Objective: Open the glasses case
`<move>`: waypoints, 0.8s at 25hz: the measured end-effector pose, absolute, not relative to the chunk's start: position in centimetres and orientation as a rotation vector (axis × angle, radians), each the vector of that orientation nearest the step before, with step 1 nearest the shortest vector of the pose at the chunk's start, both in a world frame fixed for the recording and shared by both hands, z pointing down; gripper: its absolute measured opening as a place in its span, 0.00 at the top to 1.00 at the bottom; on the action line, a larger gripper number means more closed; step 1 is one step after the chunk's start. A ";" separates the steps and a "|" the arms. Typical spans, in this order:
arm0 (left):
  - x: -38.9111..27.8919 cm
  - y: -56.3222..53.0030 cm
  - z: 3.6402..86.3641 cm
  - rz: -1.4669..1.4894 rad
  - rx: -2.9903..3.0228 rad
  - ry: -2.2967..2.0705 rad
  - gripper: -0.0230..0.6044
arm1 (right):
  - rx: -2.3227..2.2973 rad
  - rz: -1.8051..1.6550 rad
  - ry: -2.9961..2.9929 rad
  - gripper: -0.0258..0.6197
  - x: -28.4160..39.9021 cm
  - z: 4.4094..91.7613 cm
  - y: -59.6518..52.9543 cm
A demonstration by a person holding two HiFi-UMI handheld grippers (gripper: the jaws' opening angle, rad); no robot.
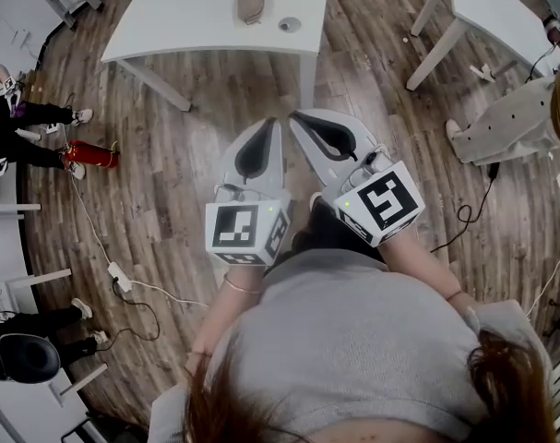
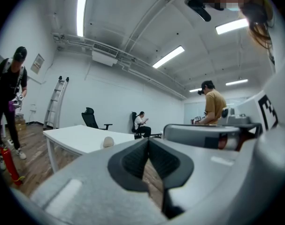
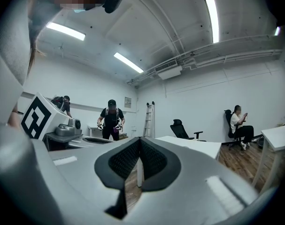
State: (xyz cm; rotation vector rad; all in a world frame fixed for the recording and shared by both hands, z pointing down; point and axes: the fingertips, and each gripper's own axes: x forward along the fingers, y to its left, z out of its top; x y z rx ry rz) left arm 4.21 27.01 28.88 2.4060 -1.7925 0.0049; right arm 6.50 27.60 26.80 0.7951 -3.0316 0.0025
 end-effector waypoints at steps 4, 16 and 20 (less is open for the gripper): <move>4.5 29.6 28.8 0.007 2.432 -1.781 0.96 | 0.832 0.014 -3.027 0.95 7.1 27.1 30.2; 5.8 32.8 28.3 -0.005 2.439 -1.792 0.96 | 0.803 -0.008 -3.020 0.95 7.9 27.4 33.6; 5.7 32.9 27.9 -0.033 2.425 -1.813 0.96 | 0.783 -0.042 -3.017 0.95 7.9 27.0 34.0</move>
